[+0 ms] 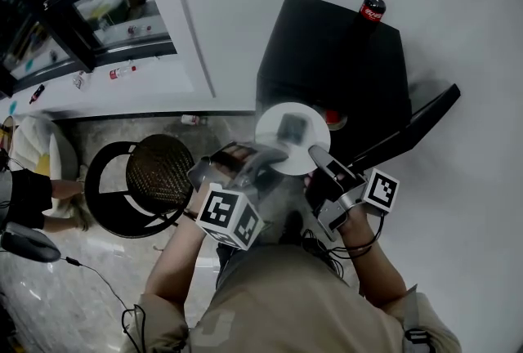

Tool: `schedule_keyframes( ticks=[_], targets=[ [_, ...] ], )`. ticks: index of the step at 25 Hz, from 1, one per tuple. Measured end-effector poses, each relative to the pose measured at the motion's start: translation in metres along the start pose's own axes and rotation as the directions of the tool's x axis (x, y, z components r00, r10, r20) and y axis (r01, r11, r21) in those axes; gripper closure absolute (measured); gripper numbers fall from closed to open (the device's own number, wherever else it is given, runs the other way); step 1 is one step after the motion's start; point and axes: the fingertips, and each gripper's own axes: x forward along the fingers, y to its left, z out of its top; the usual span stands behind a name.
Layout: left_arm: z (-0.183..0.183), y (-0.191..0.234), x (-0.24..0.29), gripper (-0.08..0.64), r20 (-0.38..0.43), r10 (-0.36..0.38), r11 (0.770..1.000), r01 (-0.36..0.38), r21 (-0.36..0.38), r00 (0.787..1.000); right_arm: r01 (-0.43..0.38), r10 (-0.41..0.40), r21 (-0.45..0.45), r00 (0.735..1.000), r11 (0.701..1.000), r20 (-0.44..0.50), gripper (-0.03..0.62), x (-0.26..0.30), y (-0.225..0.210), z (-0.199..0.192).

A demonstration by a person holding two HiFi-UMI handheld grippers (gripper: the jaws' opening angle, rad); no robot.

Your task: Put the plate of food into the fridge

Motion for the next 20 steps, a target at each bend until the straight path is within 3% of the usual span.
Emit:
schedule_keyframes(
  ticks=[11,20],
  targets=[
    [-0.004,-0.011,-0.018,0.44,0.015,0.004,0.999,-0.003,-0.046,1.0,-0.034,0.033,0.088,0.999,0.996,0.014,0.539,-0.003,-0.001,-0.023],
    [-0.006,-0.035,-0.038,0.431,0.062,-0.01,0.997,0.015,-0.073,0.998,-0.011,0.003,0.13,0.998,0.992,0.061,0.54,-0.02,-0.008,-0.051]
  ],
)
